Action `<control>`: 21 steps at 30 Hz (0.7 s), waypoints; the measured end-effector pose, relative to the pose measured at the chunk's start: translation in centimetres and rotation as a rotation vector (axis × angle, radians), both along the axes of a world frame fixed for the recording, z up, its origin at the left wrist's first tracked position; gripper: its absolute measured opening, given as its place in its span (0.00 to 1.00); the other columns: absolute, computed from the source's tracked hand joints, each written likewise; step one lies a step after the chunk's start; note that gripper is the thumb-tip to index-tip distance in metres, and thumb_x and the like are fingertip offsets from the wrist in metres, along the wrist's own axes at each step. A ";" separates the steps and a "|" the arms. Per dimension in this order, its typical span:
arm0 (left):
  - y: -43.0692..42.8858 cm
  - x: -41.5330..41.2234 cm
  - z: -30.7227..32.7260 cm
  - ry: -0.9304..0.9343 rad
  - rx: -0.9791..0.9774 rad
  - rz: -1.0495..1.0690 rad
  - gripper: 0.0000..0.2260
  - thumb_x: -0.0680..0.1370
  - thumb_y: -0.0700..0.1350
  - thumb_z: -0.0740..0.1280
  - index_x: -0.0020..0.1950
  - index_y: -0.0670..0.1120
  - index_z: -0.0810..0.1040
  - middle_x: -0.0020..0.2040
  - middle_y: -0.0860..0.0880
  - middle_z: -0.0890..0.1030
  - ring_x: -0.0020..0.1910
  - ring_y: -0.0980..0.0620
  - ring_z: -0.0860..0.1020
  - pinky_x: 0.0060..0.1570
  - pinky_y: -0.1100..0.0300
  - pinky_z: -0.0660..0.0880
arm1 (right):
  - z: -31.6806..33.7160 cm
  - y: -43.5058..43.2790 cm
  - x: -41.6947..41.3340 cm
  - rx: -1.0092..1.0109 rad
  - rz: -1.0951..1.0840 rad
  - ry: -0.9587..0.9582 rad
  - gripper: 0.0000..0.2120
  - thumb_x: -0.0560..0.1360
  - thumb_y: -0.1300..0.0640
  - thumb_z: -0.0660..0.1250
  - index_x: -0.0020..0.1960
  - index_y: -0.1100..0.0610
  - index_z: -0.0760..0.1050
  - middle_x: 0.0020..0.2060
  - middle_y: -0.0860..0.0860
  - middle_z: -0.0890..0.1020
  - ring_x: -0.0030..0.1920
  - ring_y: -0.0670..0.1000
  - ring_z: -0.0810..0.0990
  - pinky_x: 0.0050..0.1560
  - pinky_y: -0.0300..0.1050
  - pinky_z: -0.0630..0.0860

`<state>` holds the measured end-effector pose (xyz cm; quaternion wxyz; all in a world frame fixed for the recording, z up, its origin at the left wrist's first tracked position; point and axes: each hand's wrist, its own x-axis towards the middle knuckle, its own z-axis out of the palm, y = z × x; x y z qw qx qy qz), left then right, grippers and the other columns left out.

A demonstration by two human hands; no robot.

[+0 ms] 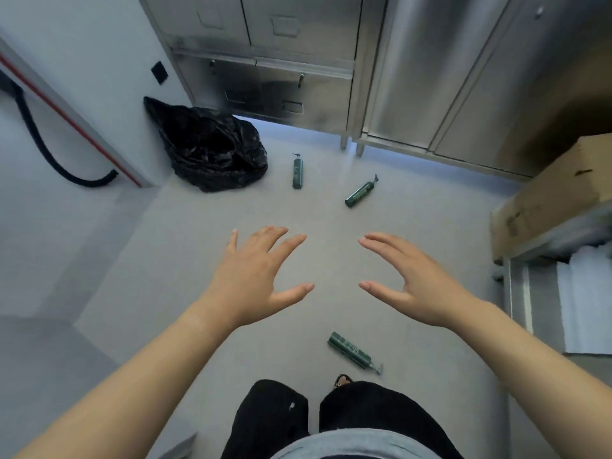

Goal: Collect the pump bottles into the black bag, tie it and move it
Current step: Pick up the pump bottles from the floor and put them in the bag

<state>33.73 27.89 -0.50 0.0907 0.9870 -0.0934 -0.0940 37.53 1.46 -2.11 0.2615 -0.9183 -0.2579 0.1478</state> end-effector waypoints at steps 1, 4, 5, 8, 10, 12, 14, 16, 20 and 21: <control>0.0 1.7 -0.1 0.002 -0.001 -0.038 0.37 0.67 0.73 0.46 0.74 0.59 0.57 0.74 0.52 0.64 0.75 0.52 0.58 0.72 0.39 0.51 | 0.1 -0.1 0.7 -0.005 -0.034 -0.003 0.34 0.70 0.32 0.55 0.72 0.46 0.62 0.72 0.45 0.65 0.72 0.46 0.62 0.70 0.40 0.57; -0.1 6.8 -0.7 0.011 -0.023 -0.175 0.37 0.68 0.73 0.47 0.74 0.59 0.58 0.74 0.52 0.64 0.74 0.50 0.59 0.71 0.39 0.51 | 0.0 -0.3 2.1 -0.025 -0.177 -0.007 0.32 0.72 0.35 0.58 0.73 0.46 0.61 0.73 0.45 0.64 0.72 0.46 0.61 0.71 0.41 0.57; -0.1 8.5 -1.0 0.017 -0.023 -0.231 0.37 0.68 0.73 0.46 0.74 0.60 0.58 0.74 0.52 0.64 0.74 0.50 0.60 0.71 0.38 0.51 | -0.1 -0.2 2.3 -0.034 -0.230 -0.002 0.32 0.72 0.36 0.59 0.73 0.46 0.61 0.73 0.45 0.63 0.72 0.46 0.60 0.72 0.41 0.57; 0.0 13.6 -1.9 0.033 -0.006 -0.417 0.36 0.68 0.73 0.45 0.74 0.60 0.56 0.74 0.52 0.63 0.74 0.51 0.59 0.71 0.39 0.51 | -0.3 0.7 2.5 -0.059 -0.417 0.008 0.31 0.74 0.39 0.61 0.73 0.47 0.60 0.73 0.46 0.63 0.73 0.46 0.60 0.72 0.41 0.56; 0.0 16.6 -2.2 0.041 0.018 -0.559 0.36 0.69 0.73 0.46 0.74 0.60 0.57 0.75 0.52 0.63 0.75 0.51 0.58 0.71 0.39 0.52 | -0.2 1.8 1.9 -0.084 -0.545 0.020 0.31 0.74 0.39 0.61 0.74 0.48 0.59 0.74 0.46 0.62 0.73 0.47 0.59 0.71 0.39 0.53; -0.2 19.1 -2.2 0.052 0.043 -0.701 0.36 0.69 0.73 0.46 0.74 0.60 0.57 0.75 0.52 0.63 0.75 0.51 0.57 0.71 0.39 0.52 | 0.0 3.0 0.8 -0.101 -0.682 0.039 0.32 0.74 0.39 0.60 0.74 0.48 0.57 0.74 0.45 0.61 0.73 0.47 0.59 0.71 0.39 0.52; -0.6 20.9 -2.1 0.059 0.064 -0.834 0.36 0.69 0.73 0.47 0.74 0.60 0.56 0.75 0.52 0.62 0.76 0.51 0.56 0.71 0.39 0.51 | 0.4 4.3 -0.4 -0.121 -0.810 0.047 0.32 0.74 0.37 0.59 0.74 0.47 0.57 0.74 0.45 0.61 0.73 0.47 0.59 0.72 0.42 0.55; -1.3 22.2 -2.1 0.045 0.098 -0.953 0.36 0.69 0.73 0.45 0.74 0.60 0.55 0.76 0.53 0.62 0.76 0.52 0.56 0.71 0.40 0.50 | 0.5 5.3 -1.6 -0.148 -0.914 0.040 0.33 0.74 0.37 0.59 0.74 0.47 0.58 0.74 0.45 0.61 0.73 0.48 0.60 0.72 0.43 0.56; -2.8 22.7 -2.3 0.030 0.117 -1.094 0.34 0.72 0.72 0.48 0.75 0.60 0.55 0.76 0.53 0.61 0.76 0.52 0.55 0.72 0.41 0.48 | -0.1 6.9 -4.7 -0.182 -1.085 0.034 0.33 0.73 0.35 0.57 0.74 0.48 0.60 0.73 0.47 0.63 0.72 0.49 0.61 0.70 0.43 0.55; -3.2 22.5 -2.5 0.029 0.112 -1.112 0.34 0.72 0.72 0.48 0.75 0.60 0.55 0.76 0.53 0.61 0.76 0.52 0.55 0.72 0.41 0.49 | -0.5 7.1 -5.4 -0.189 -1.114 0.039 0.34 0.72 0.33 0.54 0.74 0.48 0.60 0.73 0.47 0.63 0.72 0.49 0.62 0.70 0.43 0.56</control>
